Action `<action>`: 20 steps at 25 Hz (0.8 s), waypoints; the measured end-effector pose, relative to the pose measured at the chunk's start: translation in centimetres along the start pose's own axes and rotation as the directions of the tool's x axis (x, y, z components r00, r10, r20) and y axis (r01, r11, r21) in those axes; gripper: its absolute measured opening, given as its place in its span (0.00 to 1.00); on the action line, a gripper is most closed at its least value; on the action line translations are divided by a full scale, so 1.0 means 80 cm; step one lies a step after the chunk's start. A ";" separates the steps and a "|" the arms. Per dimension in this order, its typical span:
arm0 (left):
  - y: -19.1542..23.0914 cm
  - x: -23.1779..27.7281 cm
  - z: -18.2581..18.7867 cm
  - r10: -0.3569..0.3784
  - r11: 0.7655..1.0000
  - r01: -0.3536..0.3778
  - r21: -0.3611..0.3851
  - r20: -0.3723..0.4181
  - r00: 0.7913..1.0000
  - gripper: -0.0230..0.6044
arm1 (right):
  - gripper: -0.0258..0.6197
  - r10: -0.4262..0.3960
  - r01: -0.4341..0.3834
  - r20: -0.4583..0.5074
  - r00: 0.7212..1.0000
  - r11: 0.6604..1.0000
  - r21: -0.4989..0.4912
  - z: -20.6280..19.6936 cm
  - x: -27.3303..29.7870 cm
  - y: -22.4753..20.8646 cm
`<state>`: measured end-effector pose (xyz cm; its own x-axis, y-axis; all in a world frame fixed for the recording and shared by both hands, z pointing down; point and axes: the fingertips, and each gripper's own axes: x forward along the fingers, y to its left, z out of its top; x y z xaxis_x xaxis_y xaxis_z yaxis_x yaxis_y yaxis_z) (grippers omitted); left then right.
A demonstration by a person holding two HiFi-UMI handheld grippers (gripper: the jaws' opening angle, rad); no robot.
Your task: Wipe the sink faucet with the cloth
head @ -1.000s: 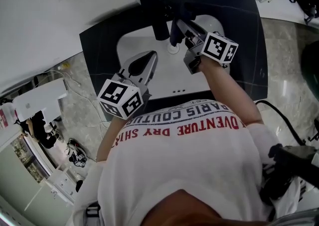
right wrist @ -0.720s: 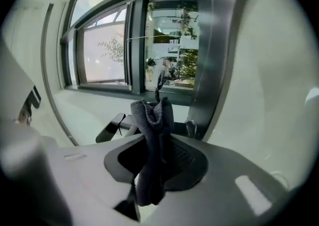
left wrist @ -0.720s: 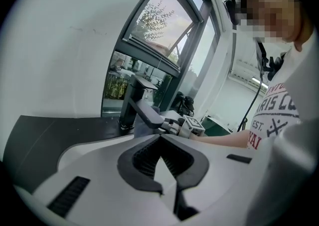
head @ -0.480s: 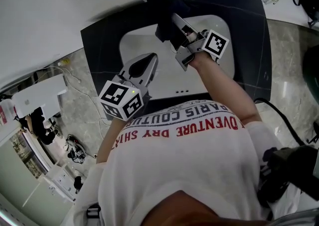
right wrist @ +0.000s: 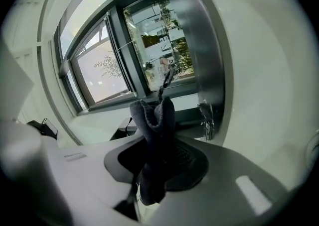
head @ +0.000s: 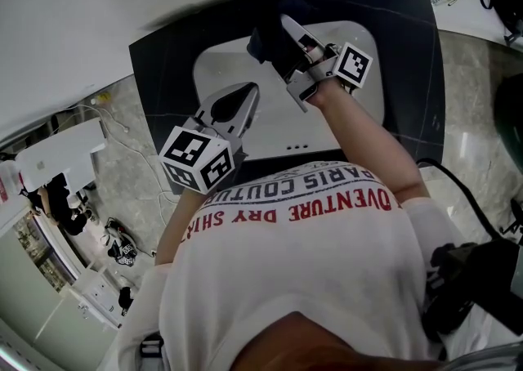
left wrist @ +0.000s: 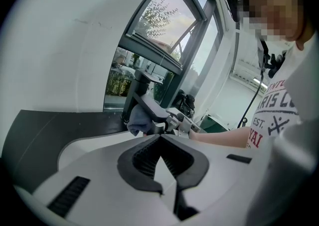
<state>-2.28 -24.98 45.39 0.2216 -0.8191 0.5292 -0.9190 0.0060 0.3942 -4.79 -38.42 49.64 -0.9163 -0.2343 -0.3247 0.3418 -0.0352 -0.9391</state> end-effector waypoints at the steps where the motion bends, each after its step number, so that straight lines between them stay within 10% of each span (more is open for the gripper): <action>1: -0.001 0.000 0.000 -0.001 1.000 0.001 0.001 0.000 1.000 0.04 | 0.16 0.006 -0.006 -0.002 1.000 1.000 0.010 0.000 0.000 0.001; 20: -0.047 -0.002 -0.011 -0.027 0.999 0.026 0.023 0.009 1.000 0.04 | 0.16 0.059 -0.057 -0.057 0.997 0.997 0.048 -0.045 -0.081 0.052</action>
<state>1.41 -24.37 44.50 0.2430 -0.8240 0.5118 -0.9203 -0.0290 0.3902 1.81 -33.56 47.42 -0.9049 -0.1802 -0.3856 0.4026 -0.0682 -0.9128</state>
